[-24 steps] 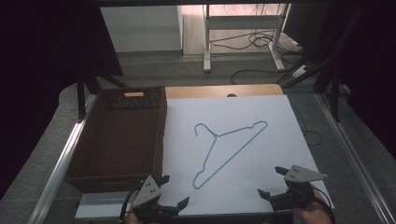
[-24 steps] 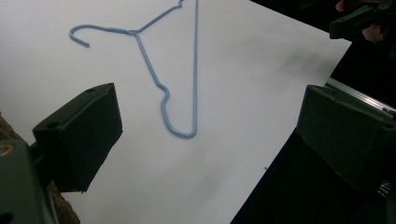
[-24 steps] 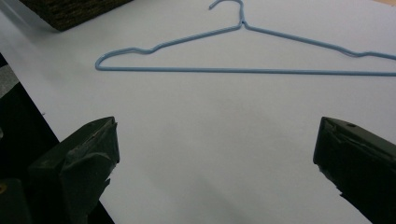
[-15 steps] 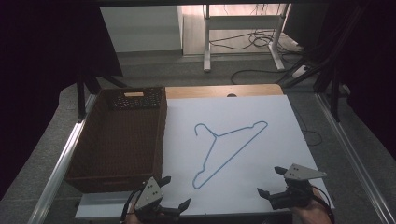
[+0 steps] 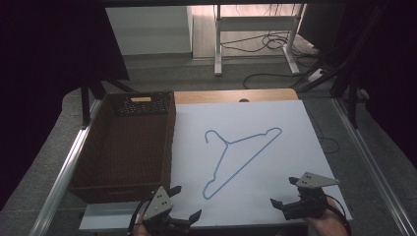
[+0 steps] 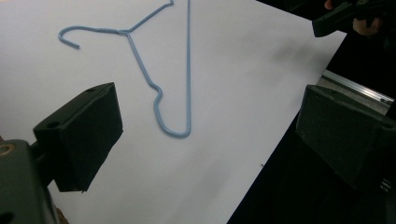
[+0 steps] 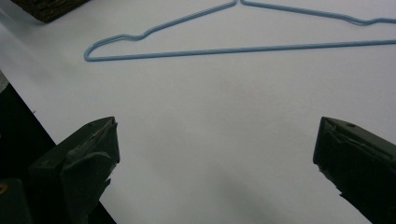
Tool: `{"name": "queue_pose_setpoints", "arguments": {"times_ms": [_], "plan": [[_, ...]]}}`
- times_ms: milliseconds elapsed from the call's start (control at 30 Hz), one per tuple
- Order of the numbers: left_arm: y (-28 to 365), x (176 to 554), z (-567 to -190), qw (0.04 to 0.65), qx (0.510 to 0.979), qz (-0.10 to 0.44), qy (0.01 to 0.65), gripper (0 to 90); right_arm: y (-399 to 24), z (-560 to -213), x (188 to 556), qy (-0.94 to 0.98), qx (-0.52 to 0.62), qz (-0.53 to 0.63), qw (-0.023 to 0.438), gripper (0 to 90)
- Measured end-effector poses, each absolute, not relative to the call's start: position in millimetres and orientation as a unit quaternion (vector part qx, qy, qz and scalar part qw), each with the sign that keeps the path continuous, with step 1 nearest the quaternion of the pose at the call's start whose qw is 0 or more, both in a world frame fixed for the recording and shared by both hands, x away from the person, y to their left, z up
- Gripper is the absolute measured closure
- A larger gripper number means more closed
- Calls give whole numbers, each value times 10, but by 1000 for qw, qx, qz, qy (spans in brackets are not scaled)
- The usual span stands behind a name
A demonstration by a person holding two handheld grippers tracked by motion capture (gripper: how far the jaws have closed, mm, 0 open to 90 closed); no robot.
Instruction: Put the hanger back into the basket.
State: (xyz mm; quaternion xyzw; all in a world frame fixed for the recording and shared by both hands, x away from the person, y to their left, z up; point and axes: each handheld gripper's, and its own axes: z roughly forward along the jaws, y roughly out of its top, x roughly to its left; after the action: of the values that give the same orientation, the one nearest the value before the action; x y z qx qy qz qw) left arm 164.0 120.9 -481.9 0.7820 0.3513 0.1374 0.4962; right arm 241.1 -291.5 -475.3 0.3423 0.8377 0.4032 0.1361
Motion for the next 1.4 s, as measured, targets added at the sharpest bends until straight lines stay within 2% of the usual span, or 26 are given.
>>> {"name": "queue_pose_setpoints", "arguments": {"times_ms": [533,667,900,1400], "plan": [[1199,1646,-4825,494,781,138,355,71,-2883,-4672,2534,821,374,415,115,5],[1200,1643,-4824,495,780,137,356,71,-2864,-4613,2592,818,384,417,98,5],[1193,1644,-4827,494,781,138,357,71,-2791,-4563,2657,838,368,389,102,9],[1200,1640,-4827,492,780,140,361,71,-2556,-4442,2910,884,316,325,112,139]]}}
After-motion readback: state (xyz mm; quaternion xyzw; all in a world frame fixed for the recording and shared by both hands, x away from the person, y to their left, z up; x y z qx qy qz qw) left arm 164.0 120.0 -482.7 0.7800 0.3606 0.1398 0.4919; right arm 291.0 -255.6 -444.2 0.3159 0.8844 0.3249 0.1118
